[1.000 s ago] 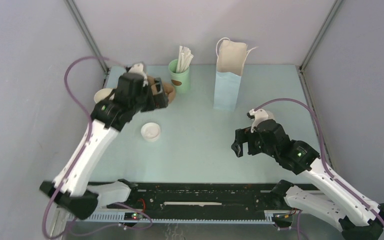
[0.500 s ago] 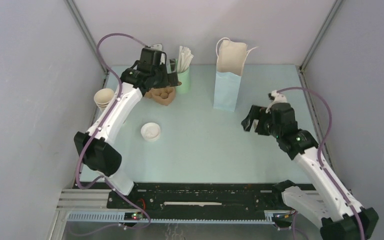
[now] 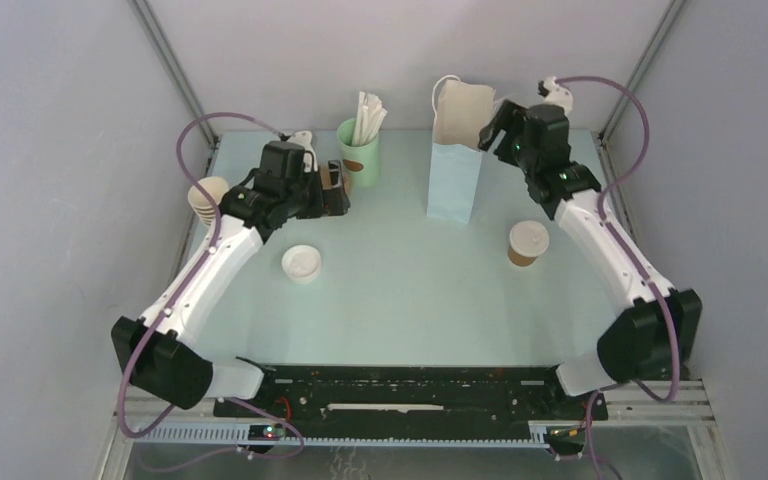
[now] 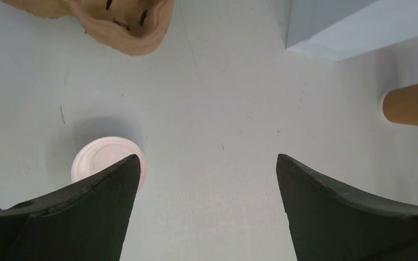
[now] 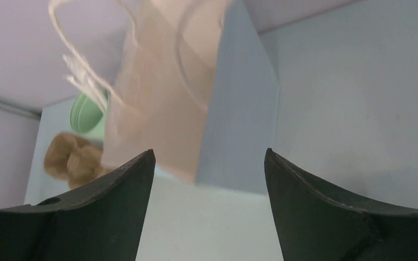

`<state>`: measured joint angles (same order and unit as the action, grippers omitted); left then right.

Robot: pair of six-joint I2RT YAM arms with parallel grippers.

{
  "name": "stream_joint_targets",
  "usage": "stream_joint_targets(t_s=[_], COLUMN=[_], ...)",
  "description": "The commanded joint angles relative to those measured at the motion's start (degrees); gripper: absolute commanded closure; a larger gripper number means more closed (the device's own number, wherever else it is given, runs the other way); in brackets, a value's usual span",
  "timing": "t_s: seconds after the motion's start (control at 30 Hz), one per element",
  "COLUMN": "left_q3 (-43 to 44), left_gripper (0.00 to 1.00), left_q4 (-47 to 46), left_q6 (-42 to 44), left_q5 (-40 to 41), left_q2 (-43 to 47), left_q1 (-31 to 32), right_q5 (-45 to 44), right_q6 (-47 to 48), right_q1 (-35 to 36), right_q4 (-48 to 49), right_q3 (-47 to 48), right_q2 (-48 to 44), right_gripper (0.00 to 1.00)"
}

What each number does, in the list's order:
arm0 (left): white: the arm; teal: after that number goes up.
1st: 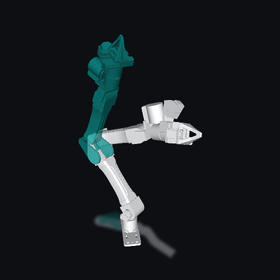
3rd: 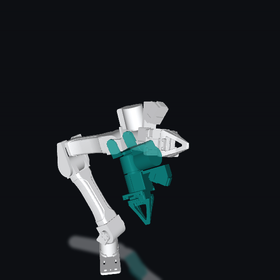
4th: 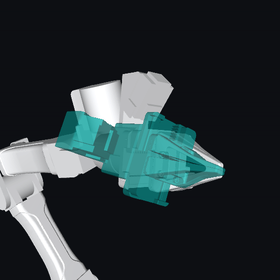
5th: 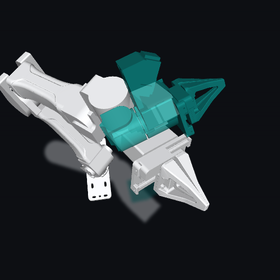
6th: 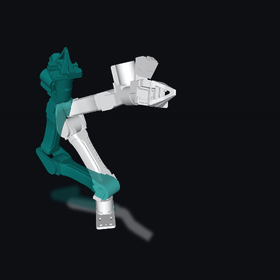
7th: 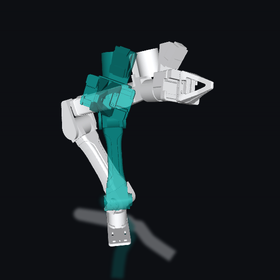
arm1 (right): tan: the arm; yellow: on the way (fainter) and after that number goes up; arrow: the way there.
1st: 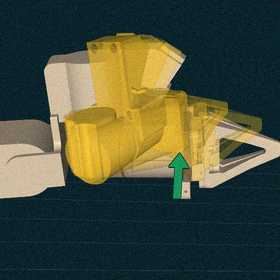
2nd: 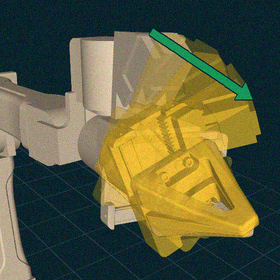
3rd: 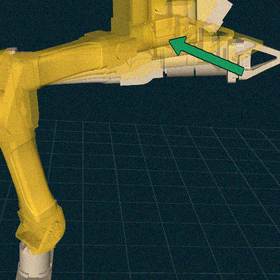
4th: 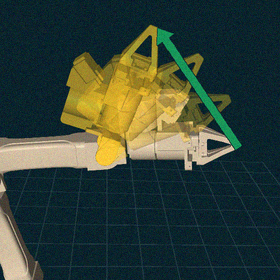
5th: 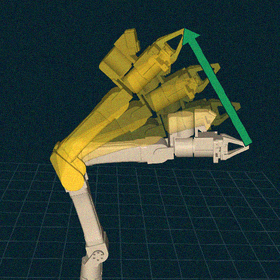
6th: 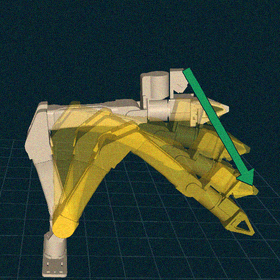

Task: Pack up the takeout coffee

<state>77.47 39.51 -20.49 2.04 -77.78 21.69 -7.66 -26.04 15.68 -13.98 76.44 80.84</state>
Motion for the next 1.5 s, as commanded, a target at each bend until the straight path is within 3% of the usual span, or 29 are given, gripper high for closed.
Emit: stream_joint_targets(t_s=[0.0, 0.07, 0.17, 0.27, 0.57, 0.73, 0.93, 1.17, 1.37, 1.47], left_q3=[-3.45, -4.53, -5.92, -7.34, -11.13, -11.97, -11.99, -11.99, -11.88, -11.38], left_gripper=[0.0, 0.0, 0.0, 0.0, 0.0, 0.0, 0.0, 0.0, 0.0, 0.0], left_q4=[-2.18, -2.37, -2.41, -2.43, -2.24, -2.33, -2.33, -2.55, -3.28, -3.99], left_q6=[-0.04, -0.19, -0.25, -0.2, -0.86, -1.39, -1.53, -2.09, -2.49, -1.97], left_q5=[-1.6, -1.6, -3.21, -3.38, -2.96, -3.05, -3.01, -3.35, -3.79, -2.54], left_q2=[5.21, 6.55, 8.1, 9.86, 14.29, 15.41, 15.39, 15.05, 14.36, 13.05], left_q1=[0.19, 0.21, 0.19, 0.19, 0.19, 0.19, 0.2, 0.19, 0.19, 0.19], right_q5=[-12.28, -15.71, -22.14, -28.8, -29.41, -25.52, -24.62, -22.79, -20.54, -19.28], right_q6=[3.34, 4.82, 8.22, 10.58, 12.51, 12.59, 14.63, 15.88, 16.02, 16.35], right_q1=[3.01, 4.59, 7.25, 9.71, 10.88, 8.77, 8.52, 8.77, 9.32, 9.9], right_q4=[-5.74, -12.41, -21.47, -27.74, -28.17, -27.81, -27.92, -29.1, -29.17, -29.53], right_q3=[15.14, 22.44, 32.87, 38.73, 38.66, 38.63, 39.81, 39.76, 38.38, 37.88], right_q2=[10.66, 15.56, 22.31, 26.21, 26.73, 27.49, 28.73, 27.43, 23.74, 21.93], right_gripper=[0.19, 0.2, 0.29, 0.3, 0.32, 0.51, 0.55, 0.71, 0.73, 0.66])
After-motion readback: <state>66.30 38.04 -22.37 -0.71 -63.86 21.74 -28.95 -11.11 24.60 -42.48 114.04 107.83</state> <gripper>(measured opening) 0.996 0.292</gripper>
